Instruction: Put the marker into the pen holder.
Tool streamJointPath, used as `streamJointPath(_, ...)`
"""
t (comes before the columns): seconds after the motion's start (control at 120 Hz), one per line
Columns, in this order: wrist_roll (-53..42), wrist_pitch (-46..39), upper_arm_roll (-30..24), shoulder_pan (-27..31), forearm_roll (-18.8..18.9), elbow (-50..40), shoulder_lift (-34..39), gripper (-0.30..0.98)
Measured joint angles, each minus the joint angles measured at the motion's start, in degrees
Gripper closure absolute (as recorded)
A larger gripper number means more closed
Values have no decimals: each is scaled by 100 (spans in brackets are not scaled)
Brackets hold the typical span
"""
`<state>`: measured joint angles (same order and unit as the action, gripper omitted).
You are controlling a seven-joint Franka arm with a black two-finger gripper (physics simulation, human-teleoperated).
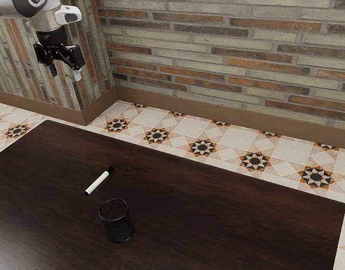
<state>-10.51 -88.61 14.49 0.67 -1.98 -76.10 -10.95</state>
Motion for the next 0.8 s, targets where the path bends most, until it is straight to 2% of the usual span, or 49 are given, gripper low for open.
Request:
streamJointPath(0.275, -257, -79, -39, -6, -52, 42, -118, 2)
streamJointPath(0.508, -393, -759, -65, -2, -139, 107, -1883, 2)
streamJointPath(0.558, -422, -941, -66, 85, -266, 72, -2154, 2)
streamJointPath(0.692, -516, -1462, -19, 72, -495, -225, -2445, 2)
streamJointPath(0.8, -467, -1907, -2, -46, -465, -788, -2393, 2)
